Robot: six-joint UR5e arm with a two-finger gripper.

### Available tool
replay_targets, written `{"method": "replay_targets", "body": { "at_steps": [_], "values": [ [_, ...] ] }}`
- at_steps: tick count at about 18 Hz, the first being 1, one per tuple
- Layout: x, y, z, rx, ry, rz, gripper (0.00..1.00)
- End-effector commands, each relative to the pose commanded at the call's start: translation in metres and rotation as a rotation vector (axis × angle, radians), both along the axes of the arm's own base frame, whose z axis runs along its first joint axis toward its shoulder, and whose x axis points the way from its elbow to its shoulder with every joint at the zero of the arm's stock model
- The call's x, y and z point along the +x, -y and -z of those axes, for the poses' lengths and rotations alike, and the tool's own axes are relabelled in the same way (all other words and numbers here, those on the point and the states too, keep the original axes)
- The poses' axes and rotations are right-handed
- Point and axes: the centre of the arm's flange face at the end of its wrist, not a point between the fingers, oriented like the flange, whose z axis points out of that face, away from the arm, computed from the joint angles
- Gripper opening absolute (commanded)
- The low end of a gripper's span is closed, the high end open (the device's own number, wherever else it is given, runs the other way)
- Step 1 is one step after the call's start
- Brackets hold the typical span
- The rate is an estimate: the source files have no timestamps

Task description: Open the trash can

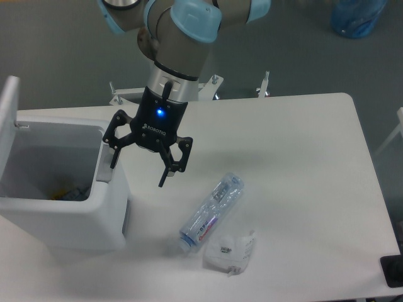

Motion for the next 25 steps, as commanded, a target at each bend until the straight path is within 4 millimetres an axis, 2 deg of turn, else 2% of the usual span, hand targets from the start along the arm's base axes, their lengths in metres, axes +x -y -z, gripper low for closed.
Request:
{"method": "replay_targets", "body": {
  "at_steps": [8, 10, 15, 18, 20, 23, 25],
  "values": [
    [-0.009, -0.007, -0.022, 0.030, -0.037, 0.001, 1.00],
    [-0.020, -0.007, -0.022, 0.022, -0.051, -0.014, 1.00],
    [-0.073, 0.000, -0.016, -0.100, -0.211, -0.100, 1.00],
    [-0.123, 0.011, -0.010, -0.153, -0.273, -0.145, 1.00],
    [-0.156, 0.030, 0.000, -0.202, -0.320, -0.154, 1.00],
    [-0.171, 0.044, 0.008, -0.231, -0.352, -0.132, 1.00],
    [-0.194, 0.049, 0.030, -0.261, -0.370, -0.086, 1.00]
  ]
}}
